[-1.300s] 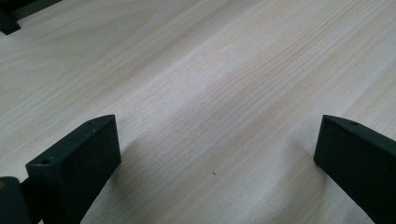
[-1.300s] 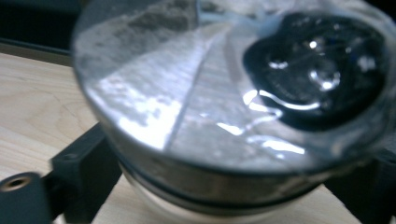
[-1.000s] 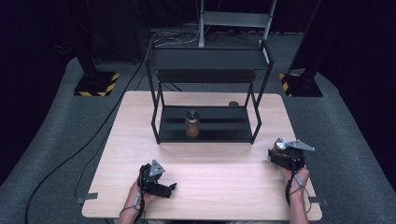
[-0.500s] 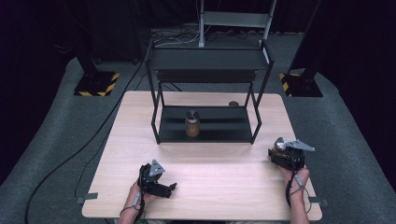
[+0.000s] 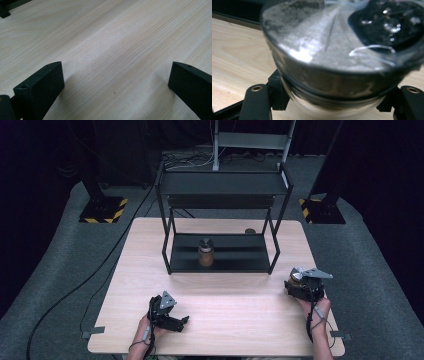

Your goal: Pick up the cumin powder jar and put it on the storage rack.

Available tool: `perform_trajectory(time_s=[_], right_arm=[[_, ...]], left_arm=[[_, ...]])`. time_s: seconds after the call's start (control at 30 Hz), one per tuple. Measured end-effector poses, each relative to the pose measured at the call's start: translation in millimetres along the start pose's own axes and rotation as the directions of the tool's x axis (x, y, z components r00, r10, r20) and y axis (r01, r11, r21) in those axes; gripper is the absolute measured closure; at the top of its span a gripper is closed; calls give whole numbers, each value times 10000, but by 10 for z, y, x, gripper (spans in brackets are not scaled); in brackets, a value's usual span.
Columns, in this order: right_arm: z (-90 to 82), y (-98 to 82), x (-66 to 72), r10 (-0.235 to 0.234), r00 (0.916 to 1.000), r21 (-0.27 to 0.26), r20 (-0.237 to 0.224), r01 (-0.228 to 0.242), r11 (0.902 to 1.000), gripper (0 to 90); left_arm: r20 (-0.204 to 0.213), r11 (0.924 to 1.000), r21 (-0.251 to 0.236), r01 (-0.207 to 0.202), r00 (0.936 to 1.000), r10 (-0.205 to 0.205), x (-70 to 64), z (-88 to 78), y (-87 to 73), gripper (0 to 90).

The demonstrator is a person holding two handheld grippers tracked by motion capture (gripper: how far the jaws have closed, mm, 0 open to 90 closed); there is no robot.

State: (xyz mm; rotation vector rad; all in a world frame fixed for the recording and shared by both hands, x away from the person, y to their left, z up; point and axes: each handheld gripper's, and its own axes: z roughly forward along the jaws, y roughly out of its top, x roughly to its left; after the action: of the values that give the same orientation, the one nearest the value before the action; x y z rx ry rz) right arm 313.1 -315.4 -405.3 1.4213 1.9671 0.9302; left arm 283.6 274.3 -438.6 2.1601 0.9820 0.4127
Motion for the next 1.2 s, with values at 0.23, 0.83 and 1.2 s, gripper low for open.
perform_trajectory(time_s=[0.23,0.83,1.2], right_arm=[[18,139,71,-427,9987,396,-260,437,9983,300],[91,354,225,-1036,9912,882,-824,1108,9899,300],[127,458,284,-1253,9864,1112,-1061,1370,9843,300]], left_arm=[[1,10000,2,1,10000,-1,0,0,0,0],[2,10000,1,3,10000,-3,0,0,0,0],[2,10000,2,2,10000,-2,0,0,0,0]])
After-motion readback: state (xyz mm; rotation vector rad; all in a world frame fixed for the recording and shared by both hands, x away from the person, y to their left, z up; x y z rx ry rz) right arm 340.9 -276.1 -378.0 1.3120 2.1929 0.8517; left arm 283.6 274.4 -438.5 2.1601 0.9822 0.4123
